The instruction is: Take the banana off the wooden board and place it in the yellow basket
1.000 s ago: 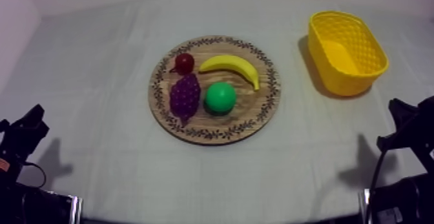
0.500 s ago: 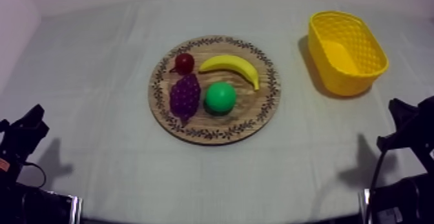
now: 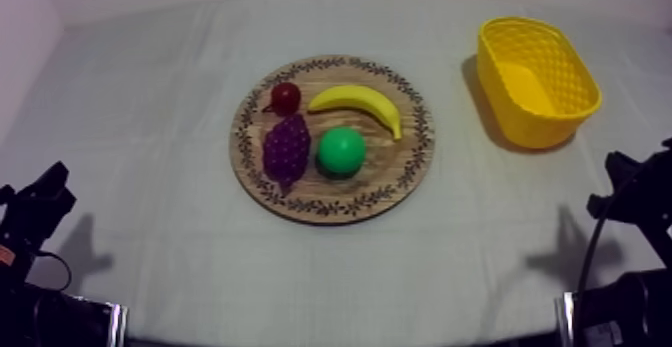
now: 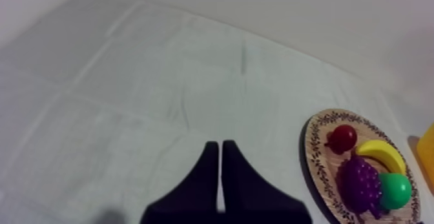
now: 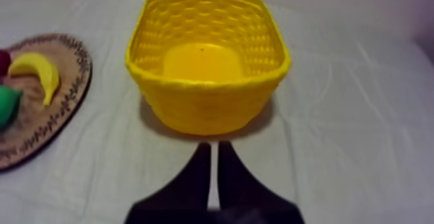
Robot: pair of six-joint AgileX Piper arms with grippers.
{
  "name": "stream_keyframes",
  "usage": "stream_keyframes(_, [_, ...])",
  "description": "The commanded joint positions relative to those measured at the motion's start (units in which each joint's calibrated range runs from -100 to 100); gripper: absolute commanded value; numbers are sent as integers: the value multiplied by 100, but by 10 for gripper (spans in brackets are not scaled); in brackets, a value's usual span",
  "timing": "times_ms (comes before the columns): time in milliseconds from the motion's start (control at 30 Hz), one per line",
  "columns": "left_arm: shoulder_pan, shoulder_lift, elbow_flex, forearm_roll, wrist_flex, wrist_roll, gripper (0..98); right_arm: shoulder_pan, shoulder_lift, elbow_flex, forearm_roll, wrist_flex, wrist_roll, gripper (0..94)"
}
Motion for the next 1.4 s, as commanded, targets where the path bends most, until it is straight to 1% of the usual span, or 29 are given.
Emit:
stream_keyframes(0, [3, -3, 3, 2, -2, 0, 1, 161, 785, -200, -650, -453, 1085, 61])
stream_keyframes(33, [3, -3, 3, 2, -2, 0, 1, 214, 1137, -413, -838, -560, 1324, 64])
stream_keyframes(67, [3, -3, 3, 2, -2, 0, 1, 257, 1505, -698, -960, -613, 1489, 65])
stream_keyframes(100, [3, -3, 3, 2, -2, 0, 1, 290, 1885, -1038, -1011, -618, 1576, 66])
stream_keyframes(133, [3, -3, 3, 2, -2, 0, 1, 302, 2266, -1429, -985, -578, 1584, 67])
stream_keyframes(233, [3, -3, 3, 2, -2, 0, 1, 252, 3367, -2768, -652, -267, 1340, 67])
stream_keyframes(300, [3, -3, 3, 2, -2, 0, 1, 216, 3996, -3658, -470, -4, 1200, 67])
stream_keyframes(367, [3, -3, 3, 2, -2, 0, 1, 110, 4589, -4565, -227, 326, 997, 66])
stream_keyframes(433, [3, -3, 3, 2, -2, 0, 1, -70, 5173, -5476, 38, 718, 758, 66])
stream_keyframes(567, [3, -3, 3, 2, -2, 0, 1, -453, 6276, -7136, 402, 1444, 429, 66])
stream_keyframes(767, [3, -3, 3, 2, -2, -1, 1, -1284, 7728, -9003, 950, 2406, 45, 67])
stream_keyframes(900, [3, -3, 3, 2, -2, 0, 1, -1812, 8571, -9793, 1173, 2924, -56, 68])
stream_keyframes(1033, [3, -3, 3, 2, -2, 0, 1, -2264, 9101, -10099, 1354, 3126, -55, 71])
stream_keyframes(1200, [3, -3, 3, 2, -2, 0, 1, -2705, 9477, -10166, 1381, 3393, 259, 74])
stream_keyframes(1367, [3, -3, 3, 2, -2, 0, 1, -2939, 9780, -10064, 1319, 3611, 716, 78])
